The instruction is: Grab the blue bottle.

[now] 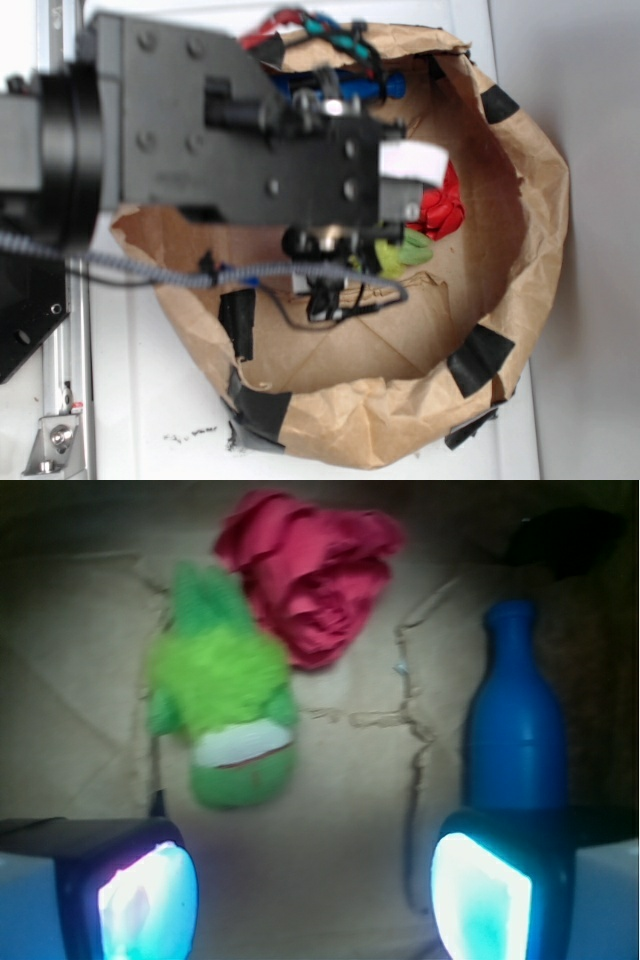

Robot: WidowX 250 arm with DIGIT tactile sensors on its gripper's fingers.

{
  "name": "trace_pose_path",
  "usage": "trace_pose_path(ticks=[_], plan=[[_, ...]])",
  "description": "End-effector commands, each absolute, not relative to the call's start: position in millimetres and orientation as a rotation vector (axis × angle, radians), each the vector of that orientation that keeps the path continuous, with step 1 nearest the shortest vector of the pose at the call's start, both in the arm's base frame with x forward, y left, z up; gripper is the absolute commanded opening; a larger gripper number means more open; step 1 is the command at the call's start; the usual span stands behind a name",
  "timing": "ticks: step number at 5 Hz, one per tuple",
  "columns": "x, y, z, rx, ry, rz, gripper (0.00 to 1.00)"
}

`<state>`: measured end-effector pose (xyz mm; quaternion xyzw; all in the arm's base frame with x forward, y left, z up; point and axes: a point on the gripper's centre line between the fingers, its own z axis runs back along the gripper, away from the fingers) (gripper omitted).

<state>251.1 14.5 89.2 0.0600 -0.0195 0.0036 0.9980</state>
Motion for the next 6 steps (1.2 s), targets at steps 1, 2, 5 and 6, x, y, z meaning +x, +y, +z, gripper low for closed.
trace_pose_path(ticks=[1, 2, 5, 6], plan=[[250.1, 48.8, 106.7, 0.197, -0.057, 0.027, 1.0], [263.6, 53.3, 107.4, 0.256, -0.039, 0.02, 1.0], [259.6, 55.1, 107.4, 0.349, -0.023, 0.015, 1.0], [259.6, 55.1, 107.4, 0.349, -0.023, 0.015, 1.0]])
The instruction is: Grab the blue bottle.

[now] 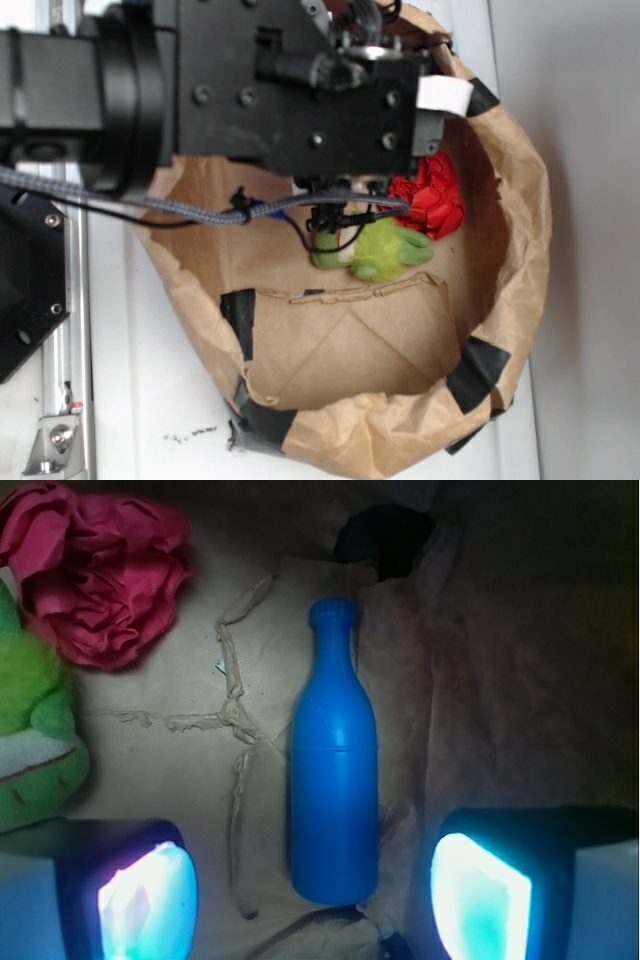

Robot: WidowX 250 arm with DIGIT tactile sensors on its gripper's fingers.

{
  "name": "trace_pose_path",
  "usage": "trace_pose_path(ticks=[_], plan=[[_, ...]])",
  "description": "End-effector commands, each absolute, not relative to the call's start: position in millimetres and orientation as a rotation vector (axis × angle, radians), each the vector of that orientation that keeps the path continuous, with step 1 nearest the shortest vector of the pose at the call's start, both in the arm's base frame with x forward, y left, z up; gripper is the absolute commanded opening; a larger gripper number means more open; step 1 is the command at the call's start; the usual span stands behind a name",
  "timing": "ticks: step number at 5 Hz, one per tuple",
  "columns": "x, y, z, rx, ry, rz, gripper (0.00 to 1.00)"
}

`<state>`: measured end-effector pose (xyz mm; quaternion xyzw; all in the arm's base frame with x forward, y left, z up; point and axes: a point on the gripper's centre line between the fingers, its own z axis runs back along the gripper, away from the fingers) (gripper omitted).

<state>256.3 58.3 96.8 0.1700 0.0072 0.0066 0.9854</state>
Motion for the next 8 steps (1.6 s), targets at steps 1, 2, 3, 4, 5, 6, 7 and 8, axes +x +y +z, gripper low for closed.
trace_pose_path(ticks=[1, 2, 3, 4, 5, 6, 7, 8], plan=[[259.6, 55.1, 107.4, 0.349, -0.023, 0.015, 1.0], [259.6, 55.1, 107.4, 0.349, -0.023, 0.015, 1.0], [269.7, 66.8, 88.3, 0.355, -0.071, -0.011, 1.0], [278.1, 81.3, 70.2, 0.362, -0.057, -0.017, 1.0], [280.8, 82.3, 59.8, 0.349, -0.068, -0.051, 1.0], [278.3, 80.2, 63.9, 0.322, -0.082, -0.063, 1.0], [273.5, 82.0, 67.6, 0.303, -0.093, -0.052, 1.0], [266.1, 82.8, 70.5, 0.283, -0.094, -0.039, 1.0]])
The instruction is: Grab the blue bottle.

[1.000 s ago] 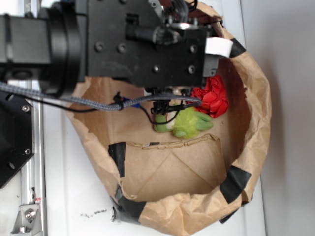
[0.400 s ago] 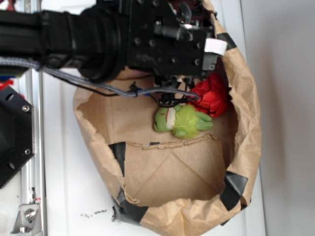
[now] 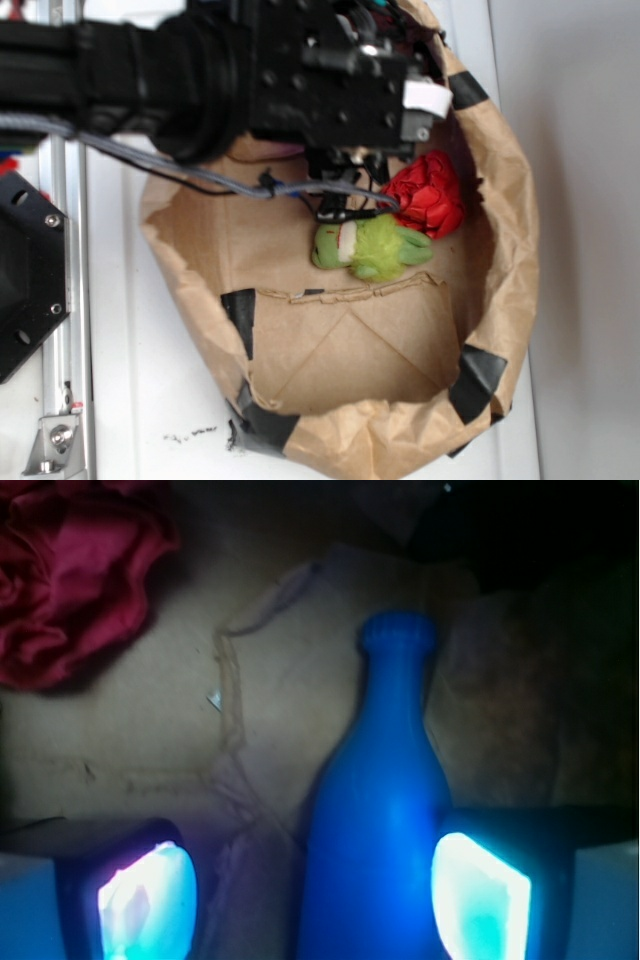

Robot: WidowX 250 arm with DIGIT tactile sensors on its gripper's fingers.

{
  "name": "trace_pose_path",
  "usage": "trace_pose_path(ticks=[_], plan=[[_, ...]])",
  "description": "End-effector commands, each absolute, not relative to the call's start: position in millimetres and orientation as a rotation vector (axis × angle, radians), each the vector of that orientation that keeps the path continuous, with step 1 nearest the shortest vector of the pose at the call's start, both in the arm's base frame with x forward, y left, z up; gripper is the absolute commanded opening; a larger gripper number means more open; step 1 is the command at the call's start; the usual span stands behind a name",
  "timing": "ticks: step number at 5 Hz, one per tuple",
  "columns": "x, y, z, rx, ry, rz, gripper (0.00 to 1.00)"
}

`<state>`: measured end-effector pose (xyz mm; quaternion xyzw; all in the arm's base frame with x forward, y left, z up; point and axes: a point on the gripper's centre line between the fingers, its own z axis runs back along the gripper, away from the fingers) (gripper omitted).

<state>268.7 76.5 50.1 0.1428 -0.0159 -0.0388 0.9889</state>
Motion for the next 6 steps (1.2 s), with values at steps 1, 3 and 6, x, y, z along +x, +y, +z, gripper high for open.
trace_pose_path(ticks=[1, 3, 6], plan=[[261.6, 85.0, 68.3, 0.272, -0.084, -0.033, 1.0], [249.2, 92.6, 56.9, 0.204, -0.051, 0.036, 1.0], [231.0, 82.9, 36.7, 0.185, -0.017, -0.005, 1.0]])
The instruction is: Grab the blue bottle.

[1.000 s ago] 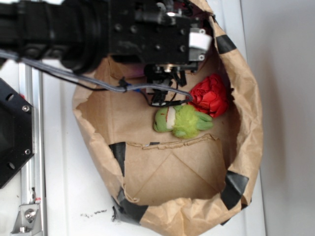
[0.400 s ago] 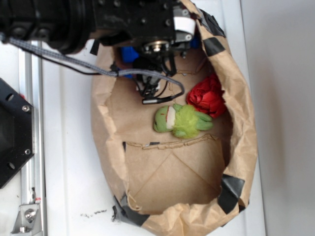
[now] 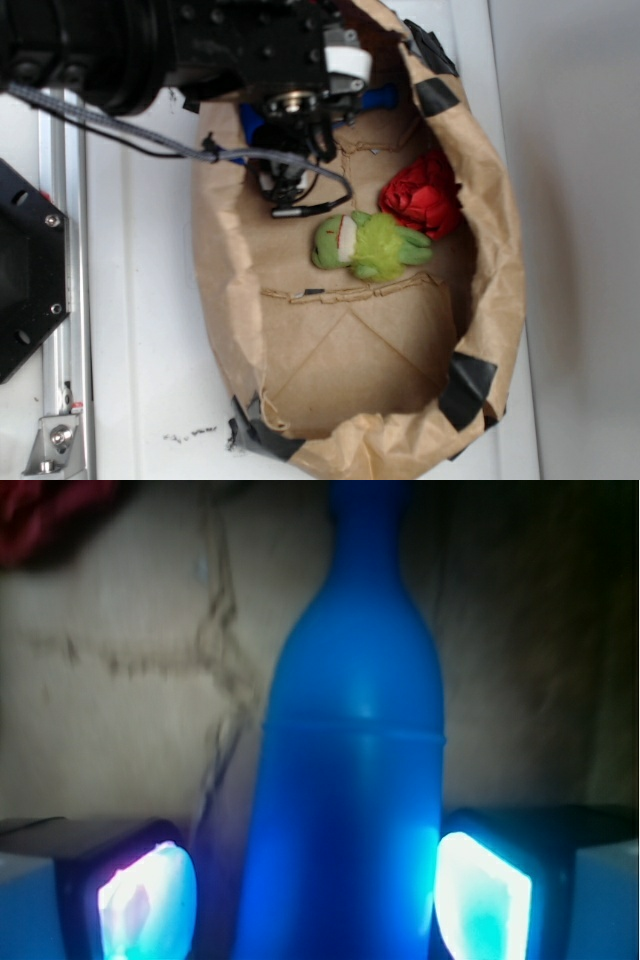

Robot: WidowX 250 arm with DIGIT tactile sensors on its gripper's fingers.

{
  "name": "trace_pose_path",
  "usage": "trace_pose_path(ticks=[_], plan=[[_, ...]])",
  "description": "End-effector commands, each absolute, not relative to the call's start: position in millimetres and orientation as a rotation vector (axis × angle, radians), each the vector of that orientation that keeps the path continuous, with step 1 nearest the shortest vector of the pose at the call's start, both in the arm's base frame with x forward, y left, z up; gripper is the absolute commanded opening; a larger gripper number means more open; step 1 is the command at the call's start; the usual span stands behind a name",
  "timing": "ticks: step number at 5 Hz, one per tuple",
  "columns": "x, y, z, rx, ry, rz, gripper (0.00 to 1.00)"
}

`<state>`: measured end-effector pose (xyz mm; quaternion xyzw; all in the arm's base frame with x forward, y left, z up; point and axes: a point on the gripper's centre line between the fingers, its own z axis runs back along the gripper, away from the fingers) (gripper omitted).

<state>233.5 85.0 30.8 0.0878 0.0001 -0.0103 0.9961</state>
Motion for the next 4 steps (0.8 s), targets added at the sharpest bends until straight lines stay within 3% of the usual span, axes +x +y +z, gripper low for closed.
trace_pose_path(ticks=[1, 2, 3, 4], plan=[[228.0, 80.7, 30.6, 0.191, -0.001, -0.019, 1.0], [226.3, 78.3, 28.9, 0.18, 0.016, -0.02, 1.0], [222.6, 77.6, 28.7, 0.173, 0.007, 0.008, 0.0], [221.7, 78.2, 29.7, 0.188, 0.007, 0.007, 0.0]])
